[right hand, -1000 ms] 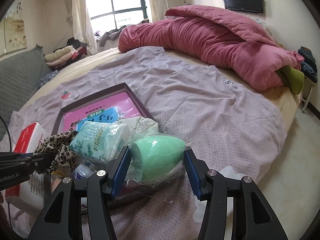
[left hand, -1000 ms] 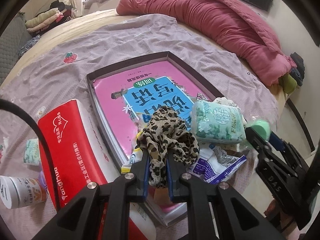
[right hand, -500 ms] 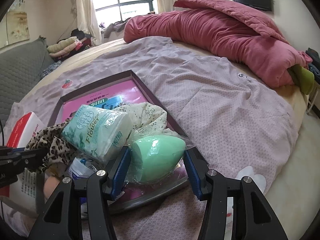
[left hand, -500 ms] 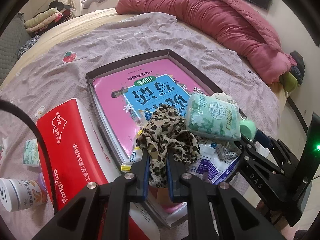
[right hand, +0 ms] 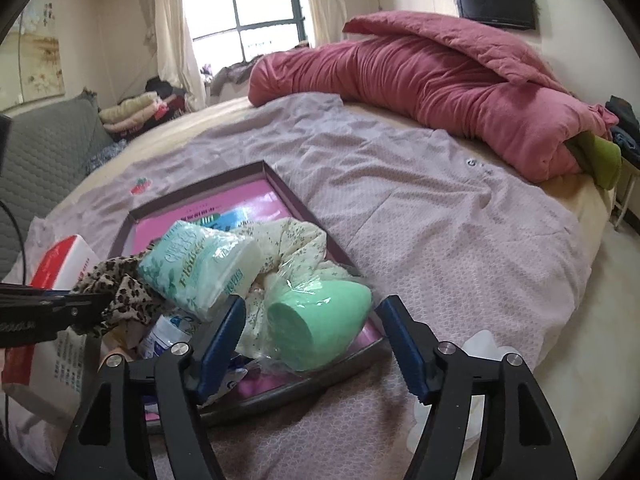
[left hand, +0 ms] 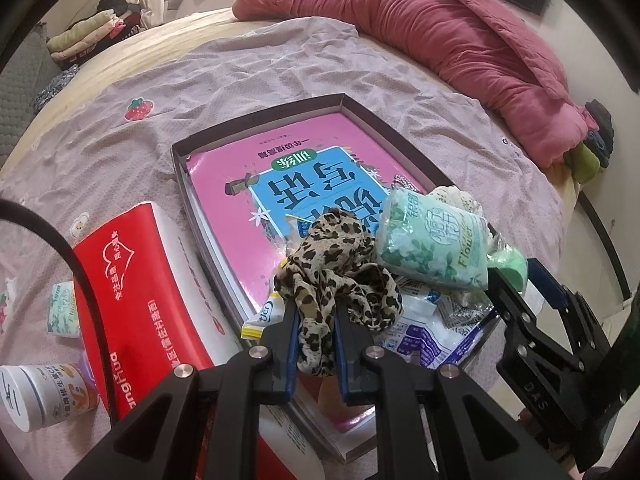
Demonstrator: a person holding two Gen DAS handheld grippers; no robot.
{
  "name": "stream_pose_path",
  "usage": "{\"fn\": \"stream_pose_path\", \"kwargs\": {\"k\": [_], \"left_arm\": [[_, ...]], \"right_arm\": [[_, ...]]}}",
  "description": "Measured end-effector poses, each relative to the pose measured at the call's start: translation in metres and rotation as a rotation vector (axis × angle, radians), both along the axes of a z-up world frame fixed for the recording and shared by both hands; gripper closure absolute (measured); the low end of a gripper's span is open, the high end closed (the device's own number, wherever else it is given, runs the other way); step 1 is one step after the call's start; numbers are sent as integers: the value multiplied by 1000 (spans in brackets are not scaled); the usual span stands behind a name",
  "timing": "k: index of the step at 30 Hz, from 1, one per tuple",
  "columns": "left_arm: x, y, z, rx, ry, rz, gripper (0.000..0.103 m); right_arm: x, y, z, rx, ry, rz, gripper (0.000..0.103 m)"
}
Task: Organize soft objects
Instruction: 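Lower the scrunchie onto the tray and open left gripper while right releases the sponge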
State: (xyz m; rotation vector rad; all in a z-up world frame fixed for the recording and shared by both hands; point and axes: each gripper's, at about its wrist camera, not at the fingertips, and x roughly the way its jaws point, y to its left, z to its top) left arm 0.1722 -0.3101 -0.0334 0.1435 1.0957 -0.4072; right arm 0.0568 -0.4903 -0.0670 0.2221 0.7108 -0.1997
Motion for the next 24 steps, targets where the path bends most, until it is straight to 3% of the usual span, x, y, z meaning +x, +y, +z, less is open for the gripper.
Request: {"fn": "stream_pose_path", "kwargs": {"k": [5,13,21,24], "left_arm": [[0,-2,1,12,-5,-5,86],[-3,-3,4,7,-9,-19,67],[-6,-1,12,16,-33,-11,65],[-9,0,16,14,-50,-11,59]], "right_arm": [[-6,-3,3,-3,-11,-25,30],[-13,-9,9,-3,-28,-61,30],[-15,-7,12,-9,-29,-62,30],[-16,-5,14,-8,-31,-59,30]]}}
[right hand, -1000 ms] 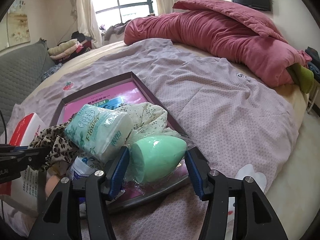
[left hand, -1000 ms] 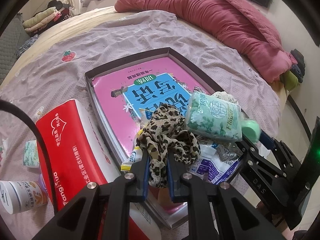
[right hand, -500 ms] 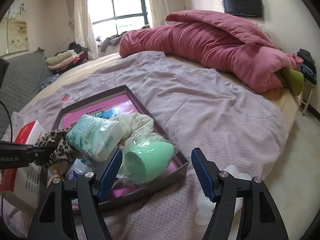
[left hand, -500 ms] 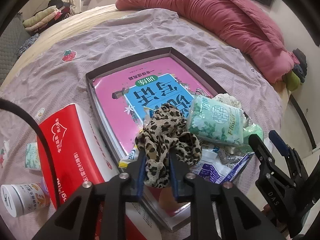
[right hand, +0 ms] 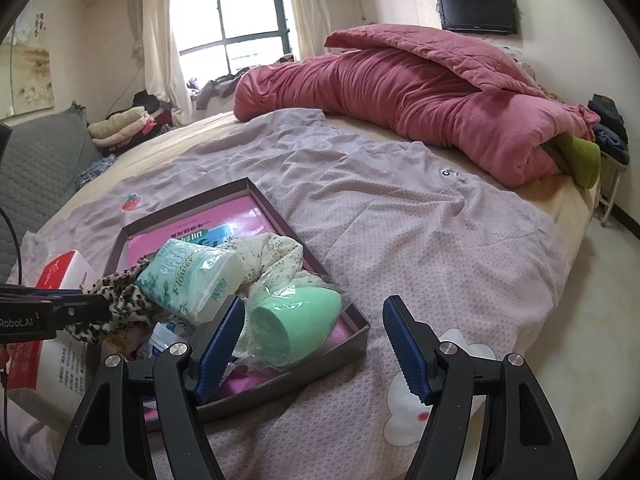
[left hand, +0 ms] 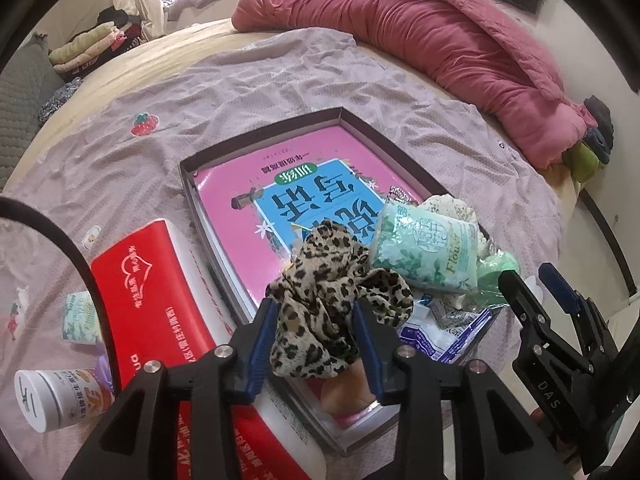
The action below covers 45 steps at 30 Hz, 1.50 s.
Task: Organize soft objects
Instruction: 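Lower the scrunchie onto the tray and open left gripper while right releases the sponge, then move both tools back toward the remaining items beside the tray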
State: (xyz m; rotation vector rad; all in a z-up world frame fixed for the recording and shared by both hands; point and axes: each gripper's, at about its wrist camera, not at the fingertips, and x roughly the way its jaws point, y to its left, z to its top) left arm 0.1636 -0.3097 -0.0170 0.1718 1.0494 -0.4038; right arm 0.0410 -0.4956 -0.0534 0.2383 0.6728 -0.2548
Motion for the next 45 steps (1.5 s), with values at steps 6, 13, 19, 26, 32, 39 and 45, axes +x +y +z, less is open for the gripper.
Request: {"fn": "stream_pose_path", "kwargs": {"k": [6,13,19,26,32,39,45], "left_arm": [[-4,3,7,-1,-18,1,51],[-7,7,16,-2,-35,9,46],[-15,12,30,-17,-67,7,39],[-23,25,48,-32,-103,32,38],[-34,54,66,-65,-130,76,38],[-52,111,81,-96,-136,161,37],[-67,172,65,-108,-87,262,37]], "right_arm": [[-1,3,4,-5,-3,0,30],[-4,6,11,-12,-12,0,30],[-9,9,22,-30,-38,-6,30],[-14,14,38,-35,-78,4,30],[-18,27,54,-52,-109,45,29],[-16,52,77,-32,-135,147,29],[-11,91,100,-15,-148,296,28]]}}
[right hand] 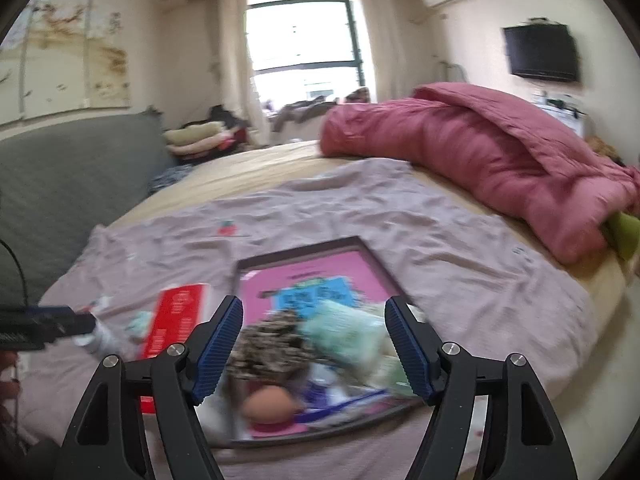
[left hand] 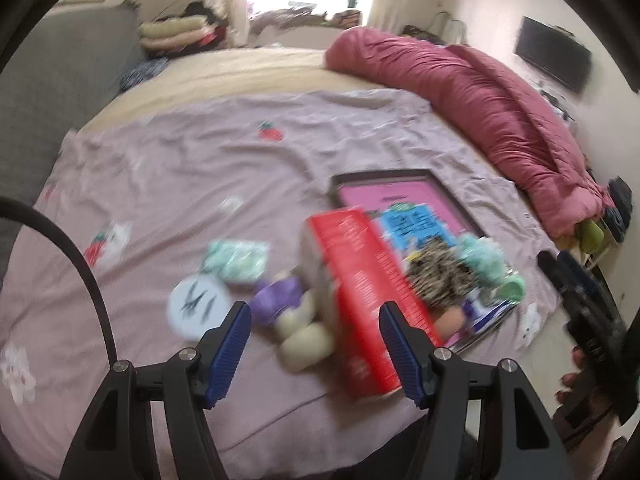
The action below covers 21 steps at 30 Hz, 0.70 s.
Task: Organize soft objects
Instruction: 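Move both tools back toward the remaining items beside the tray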
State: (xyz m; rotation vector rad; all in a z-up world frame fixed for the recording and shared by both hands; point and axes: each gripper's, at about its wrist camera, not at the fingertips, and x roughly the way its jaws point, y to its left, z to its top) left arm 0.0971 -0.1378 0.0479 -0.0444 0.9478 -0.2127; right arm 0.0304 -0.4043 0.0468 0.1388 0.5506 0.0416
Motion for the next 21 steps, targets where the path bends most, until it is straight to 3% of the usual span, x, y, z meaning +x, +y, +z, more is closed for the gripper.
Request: {"fn": "stream_pose_path", "kwargs": {"k": [6,13,21], "left_arm": [[-12,35,-32,-70,69,8,37],[-16,35,-64,-158,105,-31,37],[-3,45,-89,-322,142,86,37]], "right_arm": [[3,46,19,-52,-23,137,28],[19,93,30,-92,-5,277,28],[51,134,30,-142,22,354,28]]}}
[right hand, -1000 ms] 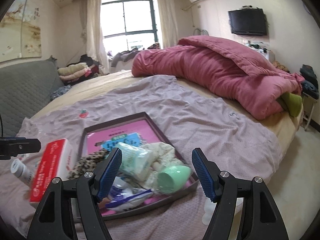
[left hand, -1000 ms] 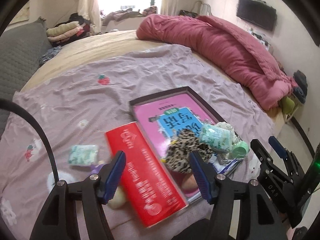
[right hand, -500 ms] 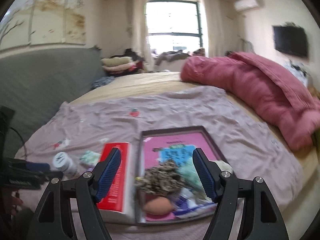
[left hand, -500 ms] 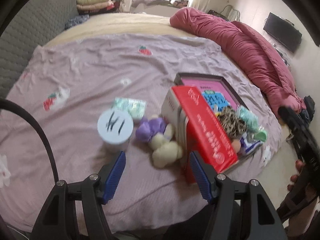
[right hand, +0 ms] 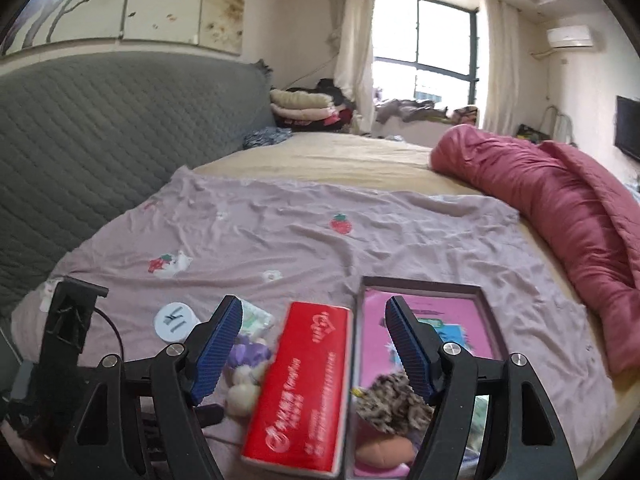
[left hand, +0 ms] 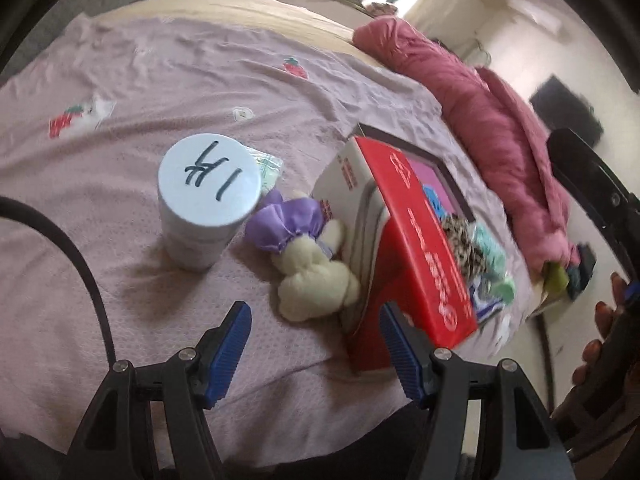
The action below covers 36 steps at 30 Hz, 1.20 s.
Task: Organize soft objects
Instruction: 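Move both tools back toward the remaining items beside the tray, then grasp the white-purple plush doll with left gripper while right grasps the green tissue packet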
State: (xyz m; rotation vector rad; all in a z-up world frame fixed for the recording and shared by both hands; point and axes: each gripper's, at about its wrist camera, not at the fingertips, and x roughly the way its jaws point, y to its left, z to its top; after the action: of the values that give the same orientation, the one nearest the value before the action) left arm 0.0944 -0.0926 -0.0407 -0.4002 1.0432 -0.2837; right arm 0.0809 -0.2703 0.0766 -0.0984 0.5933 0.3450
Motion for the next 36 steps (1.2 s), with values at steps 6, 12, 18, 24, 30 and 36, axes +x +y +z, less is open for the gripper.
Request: {"fn": "stream_pose_path", "kwargs": {"k": [6,12,18,24,30,36], "left_arm": [[16,5,-20,-105,76,65,37],[28,7,-33,-169,117,121,37],[34,0,-44,-139,155,145,37],[37,-7,-49,-133,157,143,37],[37,-13,-50,-104,144,129,36],[42,-22,-53,-87,142,128,36]], "right_arm": [[38,31,-5,-86,35,96,28],[78,78,-23,-274,90,354,28],[128,115,-47,-405,219,594,28],[150,158,-101,-593,354,835,28],[163,180,-147,-708,439,910,27],[174,193,-177,-762,471,920,27]]}}
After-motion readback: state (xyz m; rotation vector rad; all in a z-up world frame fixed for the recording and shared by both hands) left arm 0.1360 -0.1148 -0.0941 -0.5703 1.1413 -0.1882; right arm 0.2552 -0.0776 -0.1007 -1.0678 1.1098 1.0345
